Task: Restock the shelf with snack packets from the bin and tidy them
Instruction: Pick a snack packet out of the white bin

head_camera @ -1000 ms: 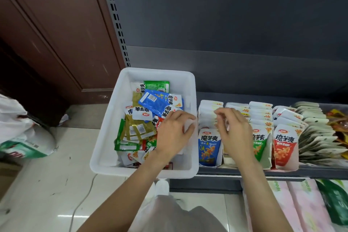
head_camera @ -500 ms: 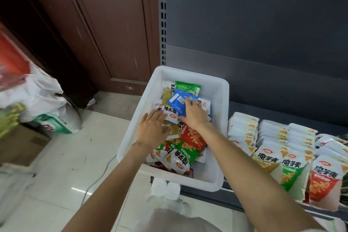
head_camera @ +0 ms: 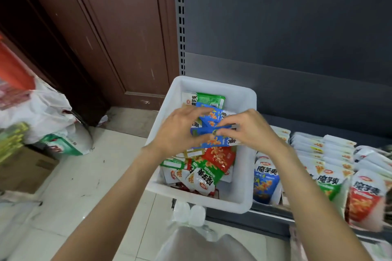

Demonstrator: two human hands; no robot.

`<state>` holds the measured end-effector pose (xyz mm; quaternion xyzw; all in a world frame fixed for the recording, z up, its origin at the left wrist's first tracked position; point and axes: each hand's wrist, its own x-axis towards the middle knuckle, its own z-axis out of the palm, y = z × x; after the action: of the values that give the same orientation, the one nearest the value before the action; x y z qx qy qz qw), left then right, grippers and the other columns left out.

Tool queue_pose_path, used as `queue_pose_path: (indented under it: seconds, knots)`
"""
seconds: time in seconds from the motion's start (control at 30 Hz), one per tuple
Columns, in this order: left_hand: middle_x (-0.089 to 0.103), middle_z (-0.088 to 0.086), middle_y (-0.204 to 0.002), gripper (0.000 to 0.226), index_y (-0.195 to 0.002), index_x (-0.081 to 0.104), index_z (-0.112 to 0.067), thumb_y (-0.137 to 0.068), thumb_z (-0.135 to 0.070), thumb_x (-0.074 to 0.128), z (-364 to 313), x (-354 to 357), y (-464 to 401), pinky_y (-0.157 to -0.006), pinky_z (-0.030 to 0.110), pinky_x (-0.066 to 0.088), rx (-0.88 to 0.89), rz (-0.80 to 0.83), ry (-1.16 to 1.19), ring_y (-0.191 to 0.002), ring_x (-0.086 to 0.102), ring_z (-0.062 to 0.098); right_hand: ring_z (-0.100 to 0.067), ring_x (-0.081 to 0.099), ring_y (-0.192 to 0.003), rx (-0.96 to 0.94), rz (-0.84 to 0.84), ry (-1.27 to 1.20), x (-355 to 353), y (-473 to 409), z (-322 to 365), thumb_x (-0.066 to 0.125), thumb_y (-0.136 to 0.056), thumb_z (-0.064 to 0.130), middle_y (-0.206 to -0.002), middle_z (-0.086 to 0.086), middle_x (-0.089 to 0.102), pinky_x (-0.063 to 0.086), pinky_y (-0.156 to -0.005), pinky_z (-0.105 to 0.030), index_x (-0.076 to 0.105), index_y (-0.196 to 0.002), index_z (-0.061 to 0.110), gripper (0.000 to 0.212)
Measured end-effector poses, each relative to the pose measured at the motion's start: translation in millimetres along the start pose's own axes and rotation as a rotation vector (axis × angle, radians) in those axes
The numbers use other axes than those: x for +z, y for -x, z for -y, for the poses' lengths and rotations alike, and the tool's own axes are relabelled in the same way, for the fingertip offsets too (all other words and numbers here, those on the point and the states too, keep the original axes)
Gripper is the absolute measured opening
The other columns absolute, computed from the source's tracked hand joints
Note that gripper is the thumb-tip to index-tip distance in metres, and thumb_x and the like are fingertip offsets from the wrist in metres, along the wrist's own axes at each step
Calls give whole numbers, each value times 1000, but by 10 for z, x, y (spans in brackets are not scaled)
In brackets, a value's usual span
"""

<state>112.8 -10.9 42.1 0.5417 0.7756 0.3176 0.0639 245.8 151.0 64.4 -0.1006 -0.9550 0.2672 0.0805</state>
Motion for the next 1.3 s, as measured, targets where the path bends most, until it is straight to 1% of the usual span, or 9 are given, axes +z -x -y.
queue_pose_path:
  seconds: [0.13,0.23,0.37,0.47,0.67,0.83,1.0,1.17,1.3]
  knots:
    - [71,3,-93,50,-108,68,-19,-77,-57,62,-87,85,-66,-75,35,49,-115,170,100,-84,63,19,-6,65,-79,-10,-328,-22,-166,211,-39,75,-78,30,-88,14,70,46,-70,-22,72,-90,23,14]
    - [71,9,-91,23,-91,71,-9,-82,-30,71,-269,224,-14,-78,40,50,-305,54,617,-82,65,18,-6,62,-97,180,-581,-358,-201,422,-106,71,-83,16,-111,11,62,48,-80,-18,61,-111,25,30]
    - [72,12,-96,19,-96,71,-6,-82,-19,70,-564,437,107,-78,42,56,-570,-4,1019,-83,68,24,-9,67,-87,516,-538,-904,-65,665,-37,67,-86,13,-103,4,68,55,-71,-24,54,-115,25,35]
    - [73,10,-95,19,-97,71,-7,-82,-18,69,-697,568,165,-75,36,56,-586,44,1077,-83,69,22,-14,69,-78,565,-485,-1014,34,818,-11,66,-87,13,-83,0,72,54,-61,-24,56,-114,19,30]
    - [73,4,-90,19,-93,69,-15,-80,-28,73,-832,865,226,-75,56,54,-417,92,860,-83,70,26,-9,67,-70,489,-630,-796,23,1127,-59,66,-85,1,-77,1,69,52,-57,-20,57,-98,19,23]
    - [72,-5,-86,24,-97,63,-15,-79,-28,73,-971,1129,133,-73,37,56,-174,63,502,-78,67,9,2,61,-76,512,-585,-333,16,1446,-212,66,-86,11,-83,8,69,49,-65,-20,61,-93,14,8]
    - [67,-11,-85,20,-97,63,-15,-81,-25,72,-1113,1226,83,-74,20,53,-100,56,426,-79,63,0,5,61,-73,563,-572,-246,-67,1607,-362,67,-86,10,-86,3,69,52,-65,-27,67,-100,9,15]
    - [70,-5,-90,18,-98,62,-17,-83,-24,69,-1209,1265,-50,-76,29,55,-125,57,311,-79,64,4,-12,67,-81,556,-535,-179,-203,1606,-522,68,-84,8,-87,-2,71,54,-70,-33,67,-98,7,15]
    - [71,-2,-91,24,-102,58,-14,-85,-30,65,-1082,1245,-36,-69,34,55,-123,66,130,-82,68,15,-12,66,-75,554,-418,-164,-18,1517,-532,70,-83,10,-77,4,68,47,-62,-17,66,-86,18,9]
